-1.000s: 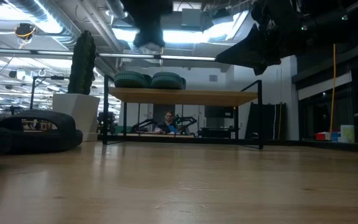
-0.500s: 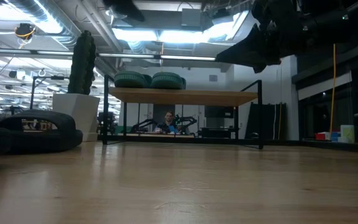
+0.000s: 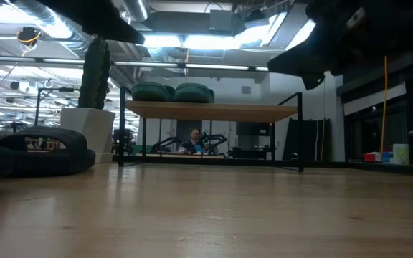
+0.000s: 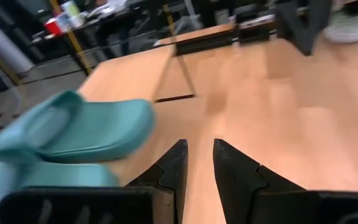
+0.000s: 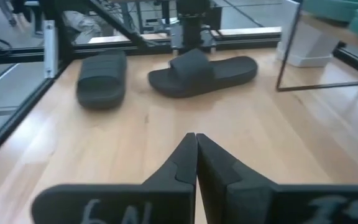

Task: Pick and place slides into the shelf
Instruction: Put the black slipper on the shelf

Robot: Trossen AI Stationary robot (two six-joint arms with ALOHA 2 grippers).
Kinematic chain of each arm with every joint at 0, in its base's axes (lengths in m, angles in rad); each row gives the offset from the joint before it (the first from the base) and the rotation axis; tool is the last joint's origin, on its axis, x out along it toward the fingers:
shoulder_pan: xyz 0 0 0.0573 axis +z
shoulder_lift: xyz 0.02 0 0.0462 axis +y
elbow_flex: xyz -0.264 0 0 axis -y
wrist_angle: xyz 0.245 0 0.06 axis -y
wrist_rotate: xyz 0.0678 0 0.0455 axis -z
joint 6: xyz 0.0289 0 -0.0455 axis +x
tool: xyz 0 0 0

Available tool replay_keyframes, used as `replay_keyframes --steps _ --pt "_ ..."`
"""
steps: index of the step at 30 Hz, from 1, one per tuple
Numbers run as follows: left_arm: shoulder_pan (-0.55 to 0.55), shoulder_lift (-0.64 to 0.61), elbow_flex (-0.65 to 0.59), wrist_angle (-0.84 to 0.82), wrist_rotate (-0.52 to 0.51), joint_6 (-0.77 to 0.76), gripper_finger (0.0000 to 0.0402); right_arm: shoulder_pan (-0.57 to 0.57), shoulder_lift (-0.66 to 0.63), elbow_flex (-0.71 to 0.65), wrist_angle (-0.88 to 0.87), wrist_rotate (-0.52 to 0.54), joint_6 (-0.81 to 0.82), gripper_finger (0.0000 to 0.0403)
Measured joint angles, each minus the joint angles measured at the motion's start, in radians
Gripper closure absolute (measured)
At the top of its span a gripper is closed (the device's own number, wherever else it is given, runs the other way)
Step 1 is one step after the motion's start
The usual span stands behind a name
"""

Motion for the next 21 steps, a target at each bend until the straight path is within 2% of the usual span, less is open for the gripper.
replay_keyframes --steps 9,21 --pt "-0.170 -0.001 -0.086 0.106 -0.019 -0.016 0.0333 0.059 0.000 0.000 0.000 0.000 -0.001 0.0393" --pt "-0.379 -0.001 -0.241 0.336 -0.062 -0.143 0.0333 0.062 0.000 0.000 -0.003 0.000 0.020 0.0393"
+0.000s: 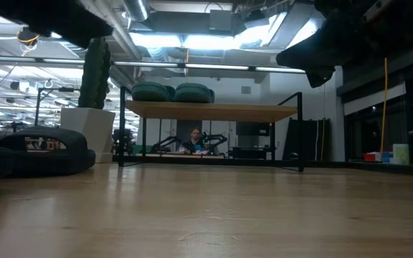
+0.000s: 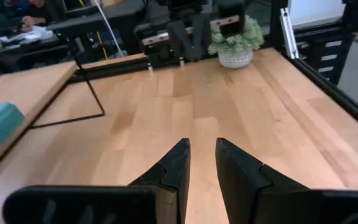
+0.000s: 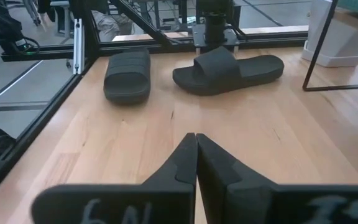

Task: Pick and place slides into the shelf
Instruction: Put the black slipper on the shelf

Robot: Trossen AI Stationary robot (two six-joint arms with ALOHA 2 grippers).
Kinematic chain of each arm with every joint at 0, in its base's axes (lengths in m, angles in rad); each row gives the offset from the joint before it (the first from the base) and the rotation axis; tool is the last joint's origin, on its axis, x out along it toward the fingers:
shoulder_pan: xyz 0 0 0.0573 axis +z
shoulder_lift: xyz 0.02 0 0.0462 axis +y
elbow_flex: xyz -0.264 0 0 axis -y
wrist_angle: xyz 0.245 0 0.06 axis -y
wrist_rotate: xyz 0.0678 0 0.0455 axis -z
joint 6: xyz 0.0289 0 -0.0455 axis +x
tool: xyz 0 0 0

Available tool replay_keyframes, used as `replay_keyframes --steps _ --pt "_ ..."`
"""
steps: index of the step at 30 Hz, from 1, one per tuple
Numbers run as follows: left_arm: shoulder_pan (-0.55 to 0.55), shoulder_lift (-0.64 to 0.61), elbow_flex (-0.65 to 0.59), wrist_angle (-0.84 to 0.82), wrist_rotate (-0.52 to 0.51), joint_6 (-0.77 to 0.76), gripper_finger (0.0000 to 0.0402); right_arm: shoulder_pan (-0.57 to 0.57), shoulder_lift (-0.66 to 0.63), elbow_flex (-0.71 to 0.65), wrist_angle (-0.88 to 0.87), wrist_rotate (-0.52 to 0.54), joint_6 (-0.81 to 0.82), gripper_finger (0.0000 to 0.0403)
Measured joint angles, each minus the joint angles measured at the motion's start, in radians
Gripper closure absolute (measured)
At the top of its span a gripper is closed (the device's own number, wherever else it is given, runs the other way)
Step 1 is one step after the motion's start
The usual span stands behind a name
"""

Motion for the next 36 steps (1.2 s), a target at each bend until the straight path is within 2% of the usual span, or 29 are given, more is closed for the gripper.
replay_keyframes --steps 4,12,27,30,34,36 --pt "-0.070 0.000 -0.011 0.007 -0.054 -0.062 0.0333 0.000 0.000 0.000 -0.010 0.000 0.001 0.0393" --pt "-0.182 0.000 -0.011 0.008 -0.063 -0.105 0.0333 0.000 0.000 0.000 -0.011 0.000 0.002 0.0393" --pt "-0.274 0.000 -0.011 0.006 -0.061 -0.116 0.0333 0.000 0.000 0.000 -0.018 0.000 0.032 0.0393" --pt "-0.279 0.000 -0.011 0.001 -0.011 -0.135 0.0333 0.000 0.000 0.000 -0.018 0.000 0.034 0.0393" --pt "-0.279 0.000 -0.011 -0.002 0.119 -0.159 0.0333 0.000 0.000 0.000 -0.026 0.000 0.058 0.0393" --pt "-0.280 0.000 -0.011 -0.003 0.144 -0.196 0.0333 0.000 0.000 0.000 -0.034 0.000 0.062 0.0393"
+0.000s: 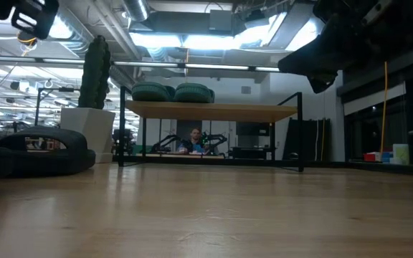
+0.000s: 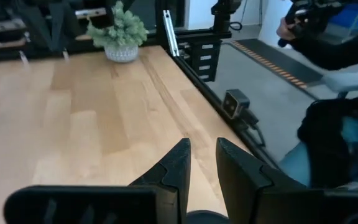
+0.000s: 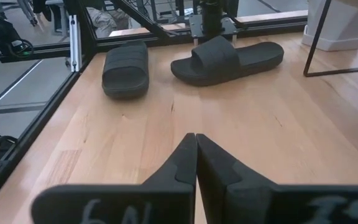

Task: Pick and place slides into the shelf
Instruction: Put the black slipper on the shelf

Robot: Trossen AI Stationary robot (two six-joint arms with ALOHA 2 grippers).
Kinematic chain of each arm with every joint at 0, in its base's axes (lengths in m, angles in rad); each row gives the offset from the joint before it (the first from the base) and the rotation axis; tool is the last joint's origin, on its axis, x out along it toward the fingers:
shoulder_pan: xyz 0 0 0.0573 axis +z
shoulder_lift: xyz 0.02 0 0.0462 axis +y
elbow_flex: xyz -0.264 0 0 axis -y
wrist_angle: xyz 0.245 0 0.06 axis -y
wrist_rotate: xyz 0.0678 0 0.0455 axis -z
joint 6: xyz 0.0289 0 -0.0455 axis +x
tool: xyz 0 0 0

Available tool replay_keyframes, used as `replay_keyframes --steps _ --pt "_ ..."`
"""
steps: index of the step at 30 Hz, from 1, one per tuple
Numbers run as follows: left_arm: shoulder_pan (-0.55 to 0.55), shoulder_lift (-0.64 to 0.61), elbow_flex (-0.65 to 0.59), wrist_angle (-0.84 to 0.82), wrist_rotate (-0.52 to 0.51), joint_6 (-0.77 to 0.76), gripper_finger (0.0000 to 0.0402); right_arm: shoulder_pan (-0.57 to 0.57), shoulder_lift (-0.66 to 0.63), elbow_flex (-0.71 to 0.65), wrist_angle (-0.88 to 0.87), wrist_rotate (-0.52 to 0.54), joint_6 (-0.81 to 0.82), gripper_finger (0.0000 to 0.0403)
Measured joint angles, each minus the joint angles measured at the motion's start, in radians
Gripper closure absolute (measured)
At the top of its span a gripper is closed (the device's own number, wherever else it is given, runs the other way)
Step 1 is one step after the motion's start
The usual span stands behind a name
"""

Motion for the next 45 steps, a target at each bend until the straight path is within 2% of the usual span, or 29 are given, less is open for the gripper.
replay_keyframes --steps 6,17,26,34,39,45 --pt "0.000 0.000 0.000 -0.028 0.003 -0.083 0.0333 0.000 0.000 0.000 -0.003 0.000 0.006 0.0393" --pt "0.000 0.000 0.000 -0.038 0.004 -0.093 0.0333 0.000 0.000 0.000 -0.003 0.000 -0.004 0.0393" --pt "0.001 0.000 0.000 -0.072 0.031 -0.178 0.0333 0.000 0.000 0.000 -0.008 0.000 -0.008 0.0393" --pt "-0.006 0.001 0.000 -0.113 0.031 -0.350 0.0333 0.000 0.000 0.000 -0.009 0.000 -0.011 0.0393" --pt "-0.054 0.001 0.000 -0.113 0.026 -0.432 0.0333 0.000 0.000 0.000 -0.014 0.000 -0.014 0.0393" --pt "-0.115 0.041 0.000 -0.113 -0.058 -0.542 0.0333 0.000 0.000 0.000 -0.024 0.000 -0.034 0.0393"
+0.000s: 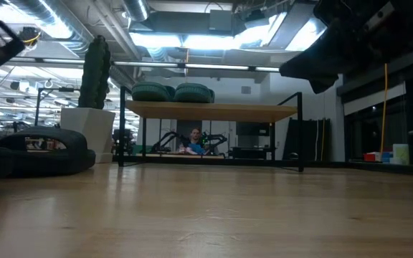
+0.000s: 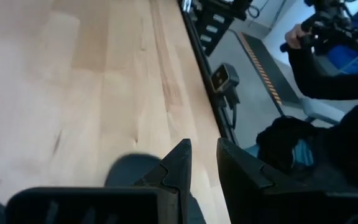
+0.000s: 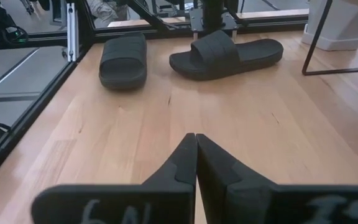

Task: Pick and place slides into the shelf
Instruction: Put the black slipper on the shelf

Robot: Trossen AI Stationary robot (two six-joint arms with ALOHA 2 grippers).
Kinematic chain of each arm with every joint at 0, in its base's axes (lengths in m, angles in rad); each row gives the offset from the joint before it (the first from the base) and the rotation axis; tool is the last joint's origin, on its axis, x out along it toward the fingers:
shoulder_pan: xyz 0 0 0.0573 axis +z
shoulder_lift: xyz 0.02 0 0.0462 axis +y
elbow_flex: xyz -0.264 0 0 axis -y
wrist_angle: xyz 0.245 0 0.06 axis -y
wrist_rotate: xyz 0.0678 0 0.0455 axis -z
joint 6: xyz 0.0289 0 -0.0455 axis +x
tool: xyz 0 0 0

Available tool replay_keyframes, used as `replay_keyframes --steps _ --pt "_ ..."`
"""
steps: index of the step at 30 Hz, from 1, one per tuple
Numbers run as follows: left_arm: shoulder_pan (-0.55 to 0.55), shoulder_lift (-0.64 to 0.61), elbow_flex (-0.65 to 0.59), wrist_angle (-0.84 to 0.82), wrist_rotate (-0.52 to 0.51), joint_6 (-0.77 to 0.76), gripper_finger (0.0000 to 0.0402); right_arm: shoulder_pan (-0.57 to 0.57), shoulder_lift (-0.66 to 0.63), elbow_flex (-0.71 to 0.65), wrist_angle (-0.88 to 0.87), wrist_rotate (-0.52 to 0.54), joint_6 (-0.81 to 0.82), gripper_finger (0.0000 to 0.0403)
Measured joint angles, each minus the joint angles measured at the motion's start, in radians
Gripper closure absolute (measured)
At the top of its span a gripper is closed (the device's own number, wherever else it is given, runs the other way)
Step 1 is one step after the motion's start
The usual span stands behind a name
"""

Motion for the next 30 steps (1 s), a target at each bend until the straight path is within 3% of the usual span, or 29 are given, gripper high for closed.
replay_keyframes --steps 16,30 --pt "-0.153 0.191 0.000 0.001 0.036 -0.607 0.0333 0.000 0.000 0.000 -0.013 0.003 -0.006 0.0393" --pt "-0.162 0.205 0.000 0.002 0.073 -0.670 0.0333 0.000 0.000 0.000 -0.013 0.004 -0.004 0.0393"
